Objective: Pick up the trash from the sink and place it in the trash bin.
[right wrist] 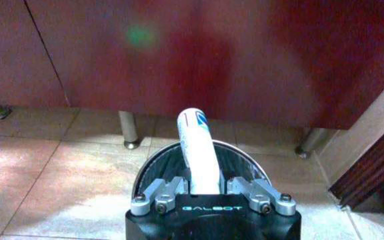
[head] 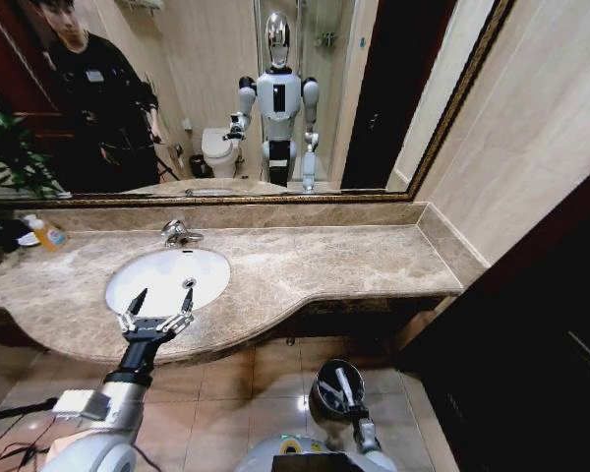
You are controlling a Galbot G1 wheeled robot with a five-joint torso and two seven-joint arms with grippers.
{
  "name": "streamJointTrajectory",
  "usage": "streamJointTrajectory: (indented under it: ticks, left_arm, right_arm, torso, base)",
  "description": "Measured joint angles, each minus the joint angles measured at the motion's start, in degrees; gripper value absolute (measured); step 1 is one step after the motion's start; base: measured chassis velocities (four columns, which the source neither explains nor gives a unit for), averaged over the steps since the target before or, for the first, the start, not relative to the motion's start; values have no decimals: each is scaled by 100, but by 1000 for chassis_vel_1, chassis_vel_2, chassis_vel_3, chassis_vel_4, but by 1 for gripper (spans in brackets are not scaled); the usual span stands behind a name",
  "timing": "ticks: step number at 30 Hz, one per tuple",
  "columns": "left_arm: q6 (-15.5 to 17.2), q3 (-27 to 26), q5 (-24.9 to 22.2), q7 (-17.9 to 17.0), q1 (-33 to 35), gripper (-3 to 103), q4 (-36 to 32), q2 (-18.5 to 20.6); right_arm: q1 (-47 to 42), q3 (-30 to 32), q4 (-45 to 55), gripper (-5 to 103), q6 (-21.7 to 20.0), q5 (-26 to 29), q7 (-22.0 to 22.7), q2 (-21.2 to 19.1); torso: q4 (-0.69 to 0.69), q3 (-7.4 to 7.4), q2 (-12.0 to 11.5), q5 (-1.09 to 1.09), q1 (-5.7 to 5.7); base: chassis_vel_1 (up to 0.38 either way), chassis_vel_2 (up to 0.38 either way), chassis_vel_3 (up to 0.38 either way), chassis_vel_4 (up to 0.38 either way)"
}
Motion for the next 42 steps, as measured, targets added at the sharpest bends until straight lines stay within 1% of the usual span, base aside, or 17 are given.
streamJointTrajectory:
  ticks: [4,5,6,8,10,11,14,15,18,19,21,23,26,31,42]
  left_arm:
    - [0,0,0,0,0,100,0,0]
    - [0,0,0,0,0,100,0,0]
    - [0,0,0,0,0,100,0,0]
    - [0,0,0,0,0,100,0,0]
    - [0,0,0,0,0,100,0,0]
    - [0,0,0,0,0,100,0,0]
    - [0,0,0,0,0,100,0,0]
    - [0,0,0,0,0,100,0,0]
    - [0,0,0,0,0,100,0,0]
    - [0,0,0,0,0,100,0,0]
    - [0,0,0,0,0,100,0,0]
    - [0,0,0,0,0,100,0,0]
    - [0,0,0,0,0,100,0,0]
    - [0,0,0,0,0,100,0,0]
    - [0,0,0,0,0,100,0,0]
  right_arm:
    - [37,-6,-16,25,-6,-72,67,43]
    - [38,-23,-13,23,-12,-98,106,51]
    - [40,-41,-9,28,-12,-124,159,57]
    - [43,-44,0,28,-11,-150,198,71]
    - [42,-44,29,38,-10,-172,241,94]
    - [42,-44,29,38,-10,-172,241,94]
    - [39,-44,62,55,6,-176,278,96]
    - [39,-44,62,55,6,-176,278,96]
    - [23,-35,130,71,10,-170,325,85]
    - [23,-35,130,71,10,-170,325,85]
    - [-6,-31,196,82,10,-156,347,50]
    - [-17,-30,214,82,10,-152,349,42]
    - [-92,-20,322,97,11,-121,351,15]
    - [-177,-11,443,100,11,-100,354,-2]
    - [-278,-7,639,100,16,-82,380,-34]
  torso:
    - [0,0,0,0,0]
    - [0,0,0,0,0]
    - [0,0,0,0,0]
    - [0,0,0,0,0]
    - [0,0,0,1,0]
    - [0,0,0,1,0]
    - [0,0,0,0,0]
    - [0,0,0,0,0]
    - [0,0,0,0,0]
    - [0,0,0,0,0]
    - [0,0,0,0,0]
    - [0,0,0,0,0]
    - [0,0,0,0,0]
    - [0,0,0,0,0]
    - [0,0,0,1,0]
  base:
    - [0,0,0,0]
    - [0,0,0,0]
    - [0,0,0,0]
    - [0,0,0,0]
    - [0,0,0,0]
    - [0,0,0,0]
    - [0,0,0,0]
    - [0,0,0,0]
    - [0,0,0,0]
    - [0,0,0,0]
    - [0,0,0,0]
    - [0,0,0,0]
    - [0,0,0,0]
    - [0,0,0,0]
    - [0,0,0,0]
